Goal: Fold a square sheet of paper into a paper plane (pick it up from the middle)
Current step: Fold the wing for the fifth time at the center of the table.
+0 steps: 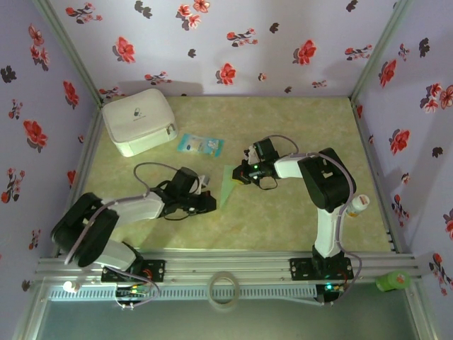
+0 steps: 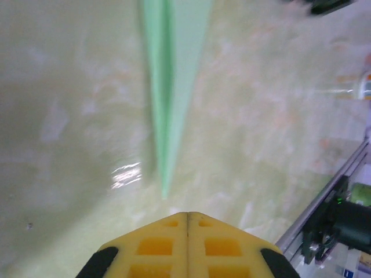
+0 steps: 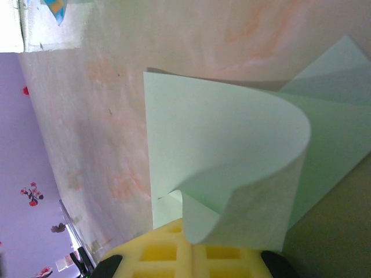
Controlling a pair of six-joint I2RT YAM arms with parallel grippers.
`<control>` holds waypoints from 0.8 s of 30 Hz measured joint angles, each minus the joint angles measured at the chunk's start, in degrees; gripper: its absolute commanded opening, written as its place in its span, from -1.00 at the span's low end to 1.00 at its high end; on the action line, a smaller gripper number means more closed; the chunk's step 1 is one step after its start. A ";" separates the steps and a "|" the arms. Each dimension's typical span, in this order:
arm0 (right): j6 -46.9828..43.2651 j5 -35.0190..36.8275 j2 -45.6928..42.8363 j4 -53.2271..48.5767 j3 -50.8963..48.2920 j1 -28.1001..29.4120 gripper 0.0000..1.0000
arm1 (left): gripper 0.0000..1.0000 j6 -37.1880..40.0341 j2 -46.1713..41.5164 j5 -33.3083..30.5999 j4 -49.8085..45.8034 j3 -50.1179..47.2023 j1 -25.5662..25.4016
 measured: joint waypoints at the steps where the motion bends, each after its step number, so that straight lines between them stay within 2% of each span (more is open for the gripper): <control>1: 0.02 0.00 0.00 0.00 0.00 0.00 -0.91 | -0.92 0.22 -0.74 -0.52 0.07 0.68 0.09; 4: 0.13 0.00 0.00 0.00 0.00 0.04 -0.91 | -0.96 1.07 1.01 -0.57 0.57 4.42 0.61; 14: 0.15 0.13 0.00 -0.24 0.11 0.07 -0.90 | -0.99 1.29 16.65 0.92 3.02 17.62 0.96; 24: 0.15 0.20 0.00 -0.33 0.17 0.11 -0.90 | -0.99 1.27 22.36 0.87 3.02 19.71 0.96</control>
